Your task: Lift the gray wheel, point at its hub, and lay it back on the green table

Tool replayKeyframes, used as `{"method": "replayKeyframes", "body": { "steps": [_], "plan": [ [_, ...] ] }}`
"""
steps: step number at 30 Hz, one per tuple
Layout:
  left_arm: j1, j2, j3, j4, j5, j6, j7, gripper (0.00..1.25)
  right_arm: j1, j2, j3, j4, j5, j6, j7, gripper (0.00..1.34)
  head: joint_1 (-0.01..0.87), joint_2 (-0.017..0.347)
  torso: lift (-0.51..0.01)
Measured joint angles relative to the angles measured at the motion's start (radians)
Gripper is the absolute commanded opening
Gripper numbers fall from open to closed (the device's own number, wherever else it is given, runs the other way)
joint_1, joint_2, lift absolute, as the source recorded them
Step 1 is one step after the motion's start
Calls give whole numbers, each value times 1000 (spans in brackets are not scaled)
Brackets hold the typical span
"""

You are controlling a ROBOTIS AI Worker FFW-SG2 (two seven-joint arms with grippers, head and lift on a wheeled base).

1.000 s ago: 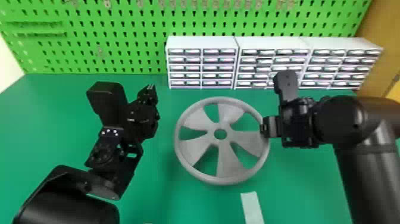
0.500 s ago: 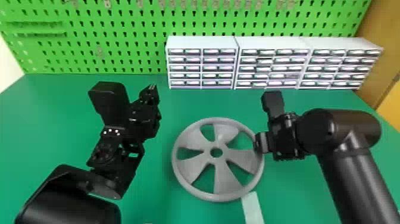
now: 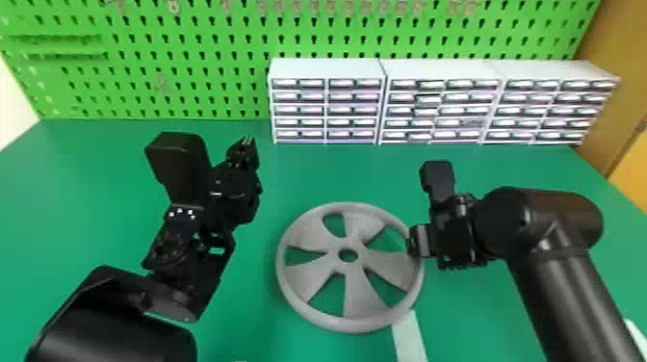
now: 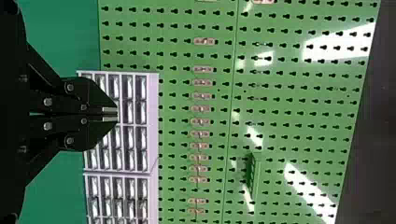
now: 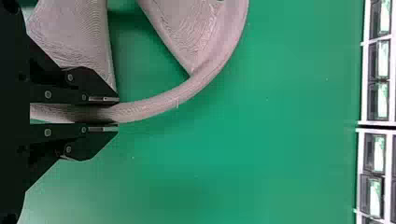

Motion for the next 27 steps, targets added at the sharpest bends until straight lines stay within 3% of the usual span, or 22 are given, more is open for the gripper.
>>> {"method": "replayKeyframes", "body": {
  "steps": [15,18,27],
  "plan": [
    [0,0,-3,2,2,-1,0,48,-5,-3,-4,49,-20,-16,0,94,692,48,-93],
    [0,0,-3,3,3,-1,0,48,-7,-4,-2,53,-21,-16,0,216,692,48,-93],
    [0,0,-4,4,4,-1,0,48,-9,-5,-4,56,-34,-15,0,916,692,48,-93]
  ]
}}
